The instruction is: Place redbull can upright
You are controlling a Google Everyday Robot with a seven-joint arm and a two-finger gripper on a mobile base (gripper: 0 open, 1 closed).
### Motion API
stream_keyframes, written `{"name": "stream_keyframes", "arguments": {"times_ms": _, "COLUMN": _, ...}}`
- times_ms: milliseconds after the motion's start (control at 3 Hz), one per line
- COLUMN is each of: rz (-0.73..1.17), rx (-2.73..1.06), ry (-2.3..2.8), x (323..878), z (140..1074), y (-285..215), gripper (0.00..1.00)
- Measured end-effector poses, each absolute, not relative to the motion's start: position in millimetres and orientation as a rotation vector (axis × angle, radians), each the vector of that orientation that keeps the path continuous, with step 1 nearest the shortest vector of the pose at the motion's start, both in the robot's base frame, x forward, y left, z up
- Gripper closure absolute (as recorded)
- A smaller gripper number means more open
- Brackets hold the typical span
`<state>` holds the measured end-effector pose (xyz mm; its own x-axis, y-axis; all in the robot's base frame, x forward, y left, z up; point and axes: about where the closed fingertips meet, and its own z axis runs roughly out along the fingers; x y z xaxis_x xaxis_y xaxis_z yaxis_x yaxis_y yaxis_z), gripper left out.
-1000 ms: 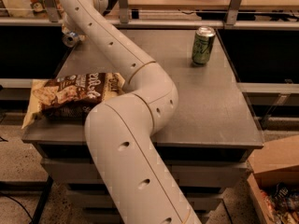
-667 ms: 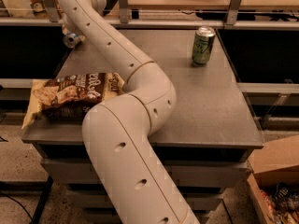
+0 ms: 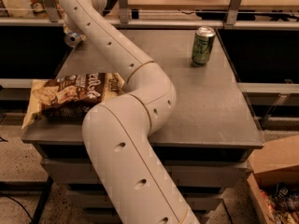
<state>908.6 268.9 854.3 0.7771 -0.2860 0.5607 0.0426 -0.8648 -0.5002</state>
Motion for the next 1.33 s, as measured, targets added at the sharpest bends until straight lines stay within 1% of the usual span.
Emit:
{"name": "stream_keyframes", "arguments": {"times_ms": 667, "rz": -0.915, "rx": -2.448, "ry": 0.254, "x": 914, "z": 867, "y": 254, "gripper": 0.6}}
{"name": "stream_keyframes", "arguments": {"times_ms": 1333, "rz": -0.984, "rx": -2.43, "ry": 0.376, "x": 911, "z": 903, "y": 220, "gripper": 0.58}}
